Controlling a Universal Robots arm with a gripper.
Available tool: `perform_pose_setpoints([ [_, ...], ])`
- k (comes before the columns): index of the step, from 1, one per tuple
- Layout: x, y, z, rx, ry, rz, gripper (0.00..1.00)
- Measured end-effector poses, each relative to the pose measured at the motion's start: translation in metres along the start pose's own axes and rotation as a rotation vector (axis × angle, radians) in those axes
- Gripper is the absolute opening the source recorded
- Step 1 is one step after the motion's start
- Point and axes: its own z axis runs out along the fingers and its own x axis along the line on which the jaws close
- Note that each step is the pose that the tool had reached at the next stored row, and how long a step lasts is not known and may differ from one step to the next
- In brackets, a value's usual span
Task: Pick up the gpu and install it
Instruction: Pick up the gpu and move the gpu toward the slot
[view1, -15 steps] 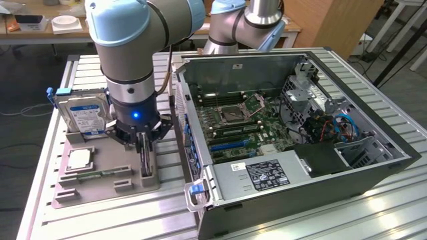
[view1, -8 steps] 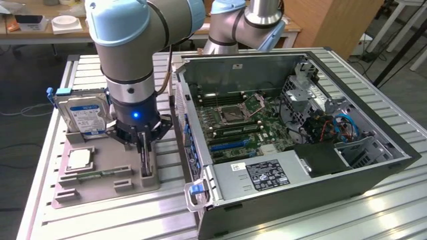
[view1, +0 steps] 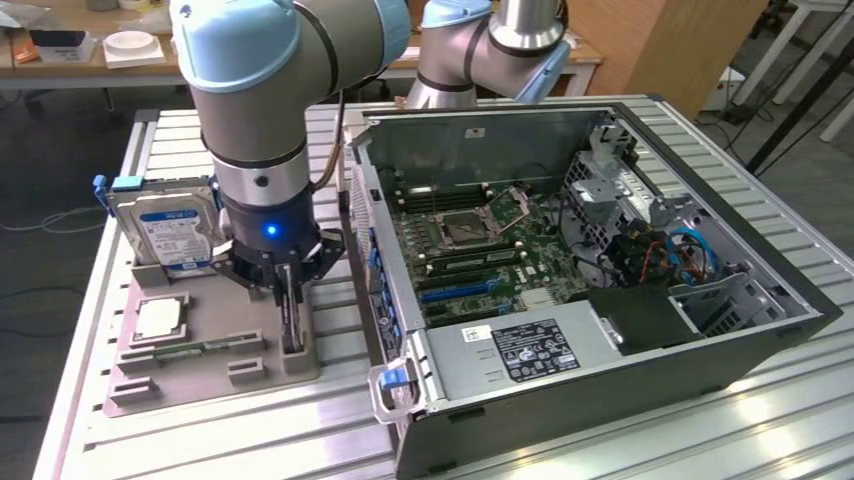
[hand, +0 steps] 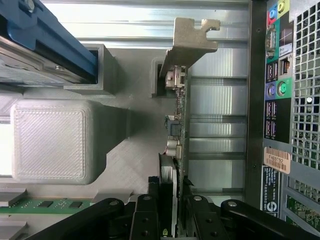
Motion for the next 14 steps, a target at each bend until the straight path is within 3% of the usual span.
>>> perform_pose_setpoints([
  [1, 0.000, 0.0000, -0.0008, -0.0002, -0.0003, 0.000, 0.27],
  [14, 0.000, 0.0016, -0.0603, 0.0000, -0.0001, 0.000, 0.27],
])
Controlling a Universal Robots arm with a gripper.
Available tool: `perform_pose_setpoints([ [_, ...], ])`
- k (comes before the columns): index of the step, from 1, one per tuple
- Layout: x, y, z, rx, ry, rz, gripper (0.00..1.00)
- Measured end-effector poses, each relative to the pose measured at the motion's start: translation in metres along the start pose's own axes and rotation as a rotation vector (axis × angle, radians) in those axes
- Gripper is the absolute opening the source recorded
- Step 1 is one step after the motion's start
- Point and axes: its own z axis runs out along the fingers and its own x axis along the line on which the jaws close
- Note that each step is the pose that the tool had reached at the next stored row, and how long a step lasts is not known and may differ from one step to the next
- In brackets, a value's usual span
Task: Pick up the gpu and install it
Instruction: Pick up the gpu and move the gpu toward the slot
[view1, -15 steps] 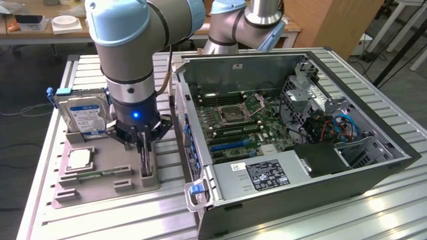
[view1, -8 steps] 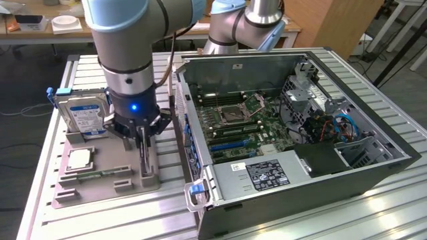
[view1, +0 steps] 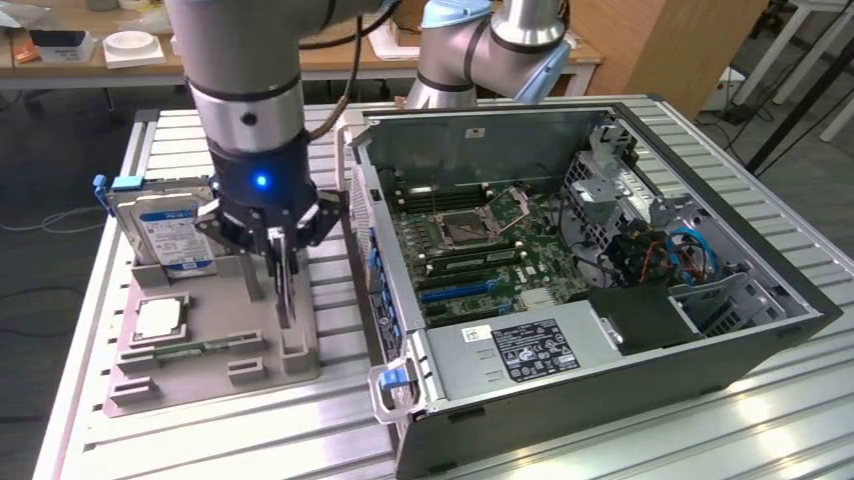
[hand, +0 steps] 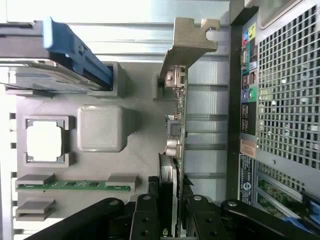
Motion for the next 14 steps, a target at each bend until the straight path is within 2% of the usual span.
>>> perform_pose_setpoints([
  [14, 0.001, 0.0017, -0.0636, 0.0000, 0.0000, 0.000, 0.27],
])
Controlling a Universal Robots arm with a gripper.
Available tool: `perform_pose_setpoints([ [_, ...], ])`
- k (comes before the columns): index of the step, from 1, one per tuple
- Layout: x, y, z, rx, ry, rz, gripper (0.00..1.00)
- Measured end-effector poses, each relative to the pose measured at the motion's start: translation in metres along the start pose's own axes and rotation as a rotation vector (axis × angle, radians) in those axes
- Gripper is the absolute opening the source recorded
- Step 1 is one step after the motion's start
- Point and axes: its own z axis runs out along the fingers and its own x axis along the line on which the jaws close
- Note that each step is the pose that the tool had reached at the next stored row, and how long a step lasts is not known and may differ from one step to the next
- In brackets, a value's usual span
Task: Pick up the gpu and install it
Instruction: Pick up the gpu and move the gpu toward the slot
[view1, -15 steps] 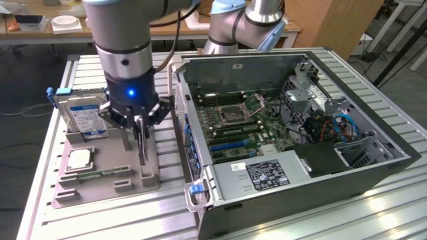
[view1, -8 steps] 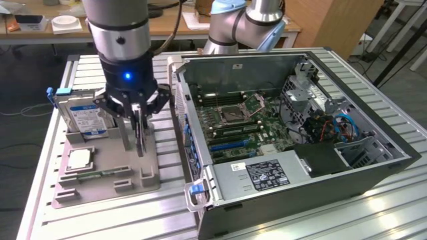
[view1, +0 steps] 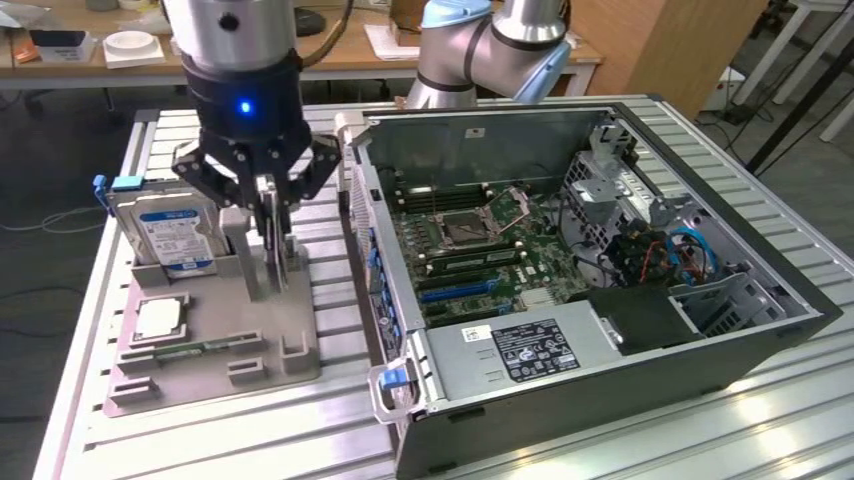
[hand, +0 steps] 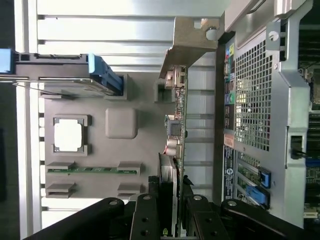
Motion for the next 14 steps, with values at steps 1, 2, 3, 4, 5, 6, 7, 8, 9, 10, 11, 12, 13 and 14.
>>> perform_pose_setpoints([
  [1, 0.000, 0.0001, -0.0045, 0.0000, 0.0000, 0.000, 0.27],
  [2, 0.000, 0.0002, -0.0090, 0.0000, 0.0001, 0.000, 0.27],
  [3, 0.000, 0.0003, -0.0134, -0.0001, 0.0000, 0.000, 0.27],
  [4, 0.000, 0.0004, -0.0180, 0.0000, 0.0000, 0.000, 0.27],
  [5, 0.000, 0.0006, -0.0228, 0.0000, 0.0000, 0.000, 0.27],
  [6, 0.000, 0.0007, -0.0273, 0.0000, 0.0000, 0.000, 0.27],
  [7, 0.000, 0.0008, -0.0317, 0.0000, 0.0000, 0.000, 0.27],
  [8, 0.000, 0.0009, -0.0363, 0.0000, 0.0000, 0.000, 0.27],
  [9, 0.000, 0.0010, -0.0407, 0.0000, 0.0000, 0.000, 0.27],
  [10, 0.000, 0.0012, -0.0452, 0.0000, 0.0000, 0.000, 0.27],
  [11, 0.001, 0.0013, -0.0501, 0.0000, 0.0000, 0.000, 0.27],
  [12, 0.001, 0.0014, -0.0547, 0.0000, 0.0001, 0.000, 0.27],
  [13, 0.001, 0.0015, -0.0591, 0.0000, 0.0000, 0.000, 0.27],
  [14, 0.001, 0.0016, -0.0634, 0.0000, -0.0001, 0.000, 0.27],
])
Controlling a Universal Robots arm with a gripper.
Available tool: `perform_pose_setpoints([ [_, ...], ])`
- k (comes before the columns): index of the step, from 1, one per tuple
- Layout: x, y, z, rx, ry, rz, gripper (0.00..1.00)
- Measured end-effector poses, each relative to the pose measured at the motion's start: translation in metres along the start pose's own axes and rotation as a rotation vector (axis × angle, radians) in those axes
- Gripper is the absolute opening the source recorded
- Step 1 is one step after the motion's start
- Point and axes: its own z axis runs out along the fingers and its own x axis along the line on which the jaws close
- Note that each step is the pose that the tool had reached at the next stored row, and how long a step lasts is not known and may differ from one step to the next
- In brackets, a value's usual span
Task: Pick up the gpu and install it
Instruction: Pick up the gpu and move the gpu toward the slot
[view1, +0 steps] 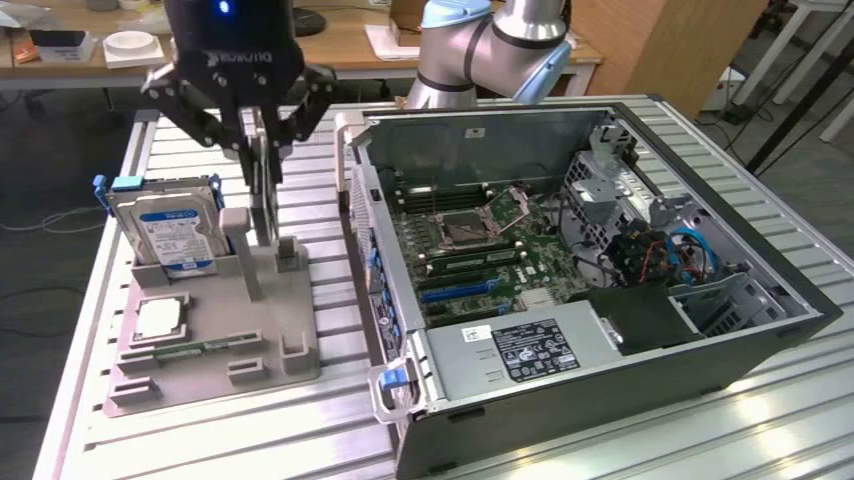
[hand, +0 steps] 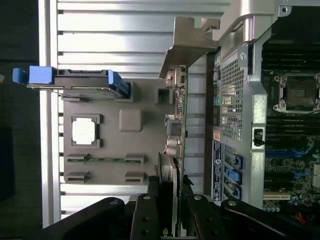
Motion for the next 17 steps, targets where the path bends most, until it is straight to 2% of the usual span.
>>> perform_pose_setpoints([
  [2, 0.000, 0.0003, -0.0092, 0.0000, 0.0001, 0.000, 0.27],
  [5, -0.001, 0.0003, -0.0098, 0.0003, 0.0001, 0.000, 0.27],
  [17, -0.055, 0.0010, -0.0012, 0.0004, 0.0003, -0.003, 0.27],
])
